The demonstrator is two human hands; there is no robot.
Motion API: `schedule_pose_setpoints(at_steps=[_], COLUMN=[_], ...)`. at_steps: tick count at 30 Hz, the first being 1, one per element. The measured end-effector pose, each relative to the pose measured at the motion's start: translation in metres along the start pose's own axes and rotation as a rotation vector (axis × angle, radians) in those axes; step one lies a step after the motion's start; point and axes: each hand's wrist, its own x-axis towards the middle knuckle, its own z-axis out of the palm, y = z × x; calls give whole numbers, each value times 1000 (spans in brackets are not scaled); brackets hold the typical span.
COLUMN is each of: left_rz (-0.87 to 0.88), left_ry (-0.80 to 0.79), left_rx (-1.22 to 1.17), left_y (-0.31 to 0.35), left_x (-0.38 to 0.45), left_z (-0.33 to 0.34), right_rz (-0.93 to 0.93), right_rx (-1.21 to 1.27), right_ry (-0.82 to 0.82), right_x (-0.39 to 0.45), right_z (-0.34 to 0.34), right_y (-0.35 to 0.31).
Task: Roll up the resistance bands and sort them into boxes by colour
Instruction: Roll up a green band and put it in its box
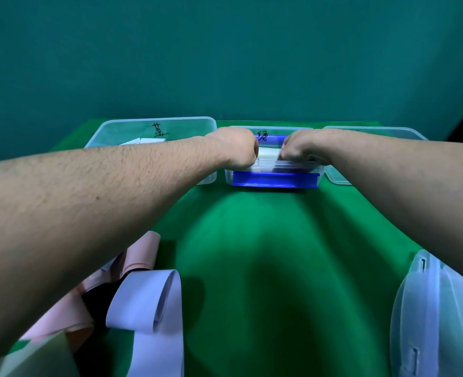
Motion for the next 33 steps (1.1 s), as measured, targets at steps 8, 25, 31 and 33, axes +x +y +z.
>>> schedule_pose_setpoints(at_steps=[8,25,31,33], left_rz=[3,24,25,19], left_ry=[-4,136,142,110], left_rx=[8,-82,-99,-98], left_y=[2,1,4,7], left_x=[-2,-8,-18,-19], left_z=[-1,-7,-11,-10], right_rz=[-158,-108,-126,-144], right_rx=[291,188,256,221], right_ry=[-96,86,155,176], right_x=[-3,-18,-21,-25], right_z=[-12,-6,-6,-6], right_y=[12,3,6,4])
